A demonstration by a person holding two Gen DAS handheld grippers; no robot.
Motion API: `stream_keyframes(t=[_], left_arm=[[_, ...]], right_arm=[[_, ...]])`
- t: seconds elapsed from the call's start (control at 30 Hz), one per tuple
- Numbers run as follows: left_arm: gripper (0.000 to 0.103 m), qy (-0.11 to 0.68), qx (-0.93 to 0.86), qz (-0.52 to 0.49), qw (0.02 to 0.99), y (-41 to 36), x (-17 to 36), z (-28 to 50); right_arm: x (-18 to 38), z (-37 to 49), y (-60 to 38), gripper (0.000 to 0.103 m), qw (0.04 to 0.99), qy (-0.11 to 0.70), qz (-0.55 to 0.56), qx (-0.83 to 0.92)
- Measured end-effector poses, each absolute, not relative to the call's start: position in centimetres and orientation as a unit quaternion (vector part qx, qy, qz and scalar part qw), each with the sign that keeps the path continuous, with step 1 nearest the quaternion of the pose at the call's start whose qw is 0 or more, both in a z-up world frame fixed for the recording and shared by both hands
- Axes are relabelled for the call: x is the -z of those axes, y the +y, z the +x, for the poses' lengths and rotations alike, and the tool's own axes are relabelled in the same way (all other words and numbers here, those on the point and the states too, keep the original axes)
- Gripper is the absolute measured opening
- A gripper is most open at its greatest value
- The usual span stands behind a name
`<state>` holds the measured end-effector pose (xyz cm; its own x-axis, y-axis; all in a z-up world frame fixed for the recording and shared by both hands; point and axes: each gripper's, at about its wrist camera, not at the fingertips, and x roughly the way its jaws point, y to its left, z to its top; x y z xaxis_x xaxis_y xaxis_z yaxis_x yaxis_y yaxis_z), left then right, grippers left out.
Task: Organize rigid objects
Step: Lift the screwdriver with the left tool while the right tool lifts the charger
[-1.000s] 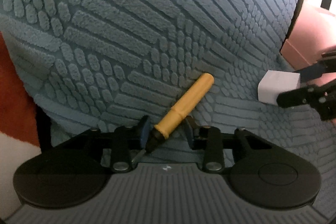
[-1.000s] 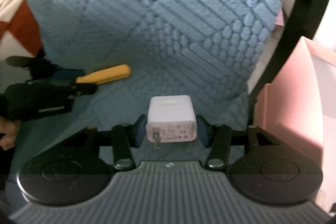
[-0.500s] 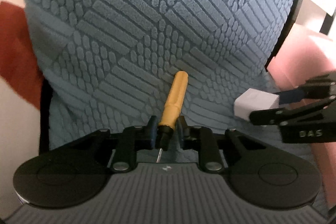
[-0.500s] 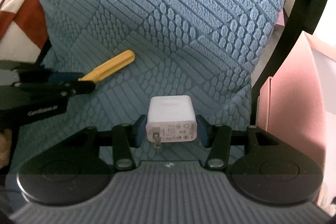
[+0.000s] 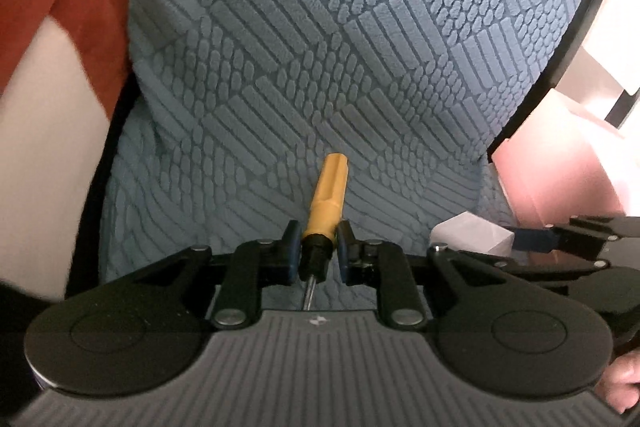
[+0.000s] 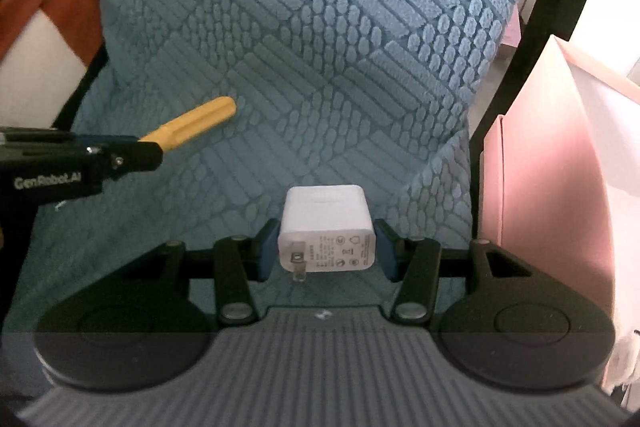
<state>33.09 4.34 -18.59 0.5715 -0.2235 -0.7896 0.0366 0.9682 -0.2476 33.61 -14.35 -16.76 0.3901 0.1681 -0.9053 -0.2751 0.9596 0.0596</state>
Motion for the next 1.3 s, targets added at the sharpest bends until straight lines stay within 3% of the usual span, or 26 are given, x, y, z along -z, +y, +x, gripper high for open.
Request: stream_keyframes(t=[0.83, 1.3], left_arm=[[0.022, 0.485, 0.059, -0.151, 0.859, 1.6, 18.8, 22.7], [0.026, 0.515, 0.058, -0.170, 0.838, 2.3, 19.9, 24.0]], right_arm=[[14.5, 22.9, -16.2, 0.053, 0.840, 0.524, -0.051, -0.133], [15.3, 22.7, -16.4, 0.053, 0.833, 0.537, -0.031, -0.126]])
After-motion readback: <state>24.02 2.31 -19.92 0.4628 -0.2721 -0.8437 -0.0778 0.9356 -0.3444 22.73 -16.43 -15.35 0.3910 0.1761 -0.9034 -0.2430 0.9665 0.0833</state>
